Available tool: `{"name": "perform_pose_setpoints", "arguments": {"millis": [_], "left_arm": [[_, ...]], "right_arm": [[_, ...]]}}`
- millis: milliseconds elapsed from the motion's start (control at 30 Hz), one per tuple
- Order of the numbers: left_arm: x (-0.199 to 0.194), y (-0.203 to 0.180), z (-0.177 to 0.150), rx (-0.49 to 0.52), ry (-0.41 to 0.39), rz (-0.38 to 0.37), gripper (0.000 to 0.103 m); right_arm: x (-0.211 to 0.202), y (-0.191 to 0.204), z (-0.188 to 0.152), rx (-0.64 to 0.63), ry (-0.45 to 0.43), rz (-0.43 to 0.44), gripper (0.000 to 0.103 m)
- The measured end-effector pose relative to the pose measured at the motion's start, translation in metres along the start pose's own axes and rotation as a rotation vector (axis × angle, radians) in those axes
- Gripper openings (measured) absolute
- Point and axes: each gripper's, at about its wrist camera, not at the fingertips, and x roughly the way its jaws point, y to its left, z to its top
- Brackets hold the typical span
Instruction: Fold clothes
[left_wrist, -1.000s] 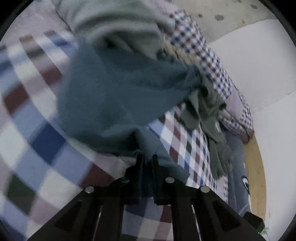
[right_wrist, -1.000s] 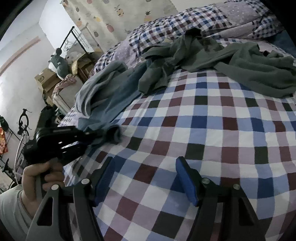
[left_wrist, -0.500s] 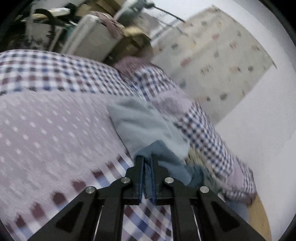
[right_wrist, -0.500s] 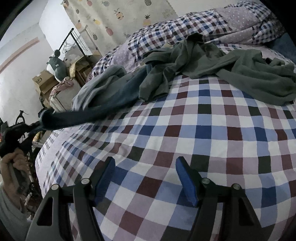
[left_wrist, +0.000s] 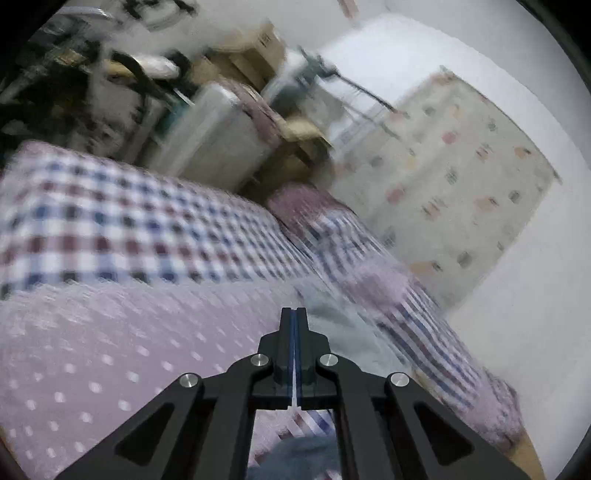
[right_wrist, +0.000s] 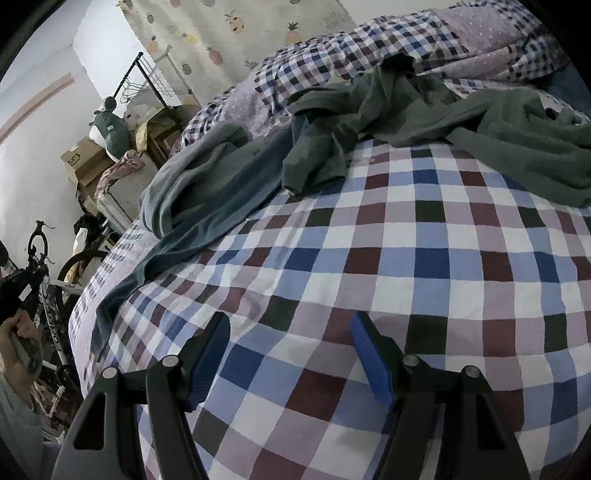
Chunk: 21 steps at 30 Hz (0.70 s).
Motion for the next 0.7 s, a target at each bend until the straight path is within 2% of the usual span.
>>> {"name": "perform_pose_setpoints", "arguments": {"millis": [67, 133, 167, 200, 233, 267, 300, 400, 467, 533, 700], "left_arm": [[0.017, -0.005, -0.010, 0.019, 0.099, -0.073, 0.000], [0.031, -0.021, -0.021, 0.065, 0.192, -0.111, 0.004], [0.036, -0.032, -0.029, 0.105, 0.223, -0.122, 0.010], [0.040, -0.043, -0.038, 0.147, 0.252, -0.132, 0.028], [0.044, -0.055, -0.045, 0.195, 0.276, -0.136, 0.039], [0.047, -0.068, -0.053, 0.255, 0.293, -0.137, 0.061], [0.052, -0.083, -0.064, 0.337, 0.307, -0.126, 0.072], [0.068, -0.121, -0.099, 0.611, 0.351, -0.039, 0.074], [0.080, -0.131, -0.121, 0.738, 0.381, 0.016, 0.075], [0.087, -0.129, -0.137, 0.804, 0.406, 0.053, 0.075], [0.102, -0.123, -0.160, 0.884, 0.461, 0.104, 0.075]], "right_arm": [[0.001, 0.001, -0.001, -0.006, 0.002, -0.005, 0.072], [0.001, 0.002, -0.001, -0.011, 0.003, -0.010, 0.072], [0.001, 0.002, -0.001, -0.011, 0.004, -0.010, 0.072], [0.001, 0.002, -0.001, -0.010, 0.004, -0.009, 0.072], [0.001, 0.002, -0.001, -0.009, 0.005, -0.008, 0.072], [0.001, 0.002, -0.001, -0.008, 0.005, -0.007, 0.072], [0.001, 0.001, -0.001, -0.007, 0.006, -0.006, 0.072], [0.002, 0.001, 0.000, -0.006, 0.008, -0.004, 0.072], [0.002, 0.001, 0.000, -0.004, 0.008, -0.001, 0.072], [0.002, 0.001, 0.000, -0.003, 0.008, 0.001, 0.072], [0.002, 0.001, 0.000, 0.000, 0.008, 0.004, 0.072]]}}
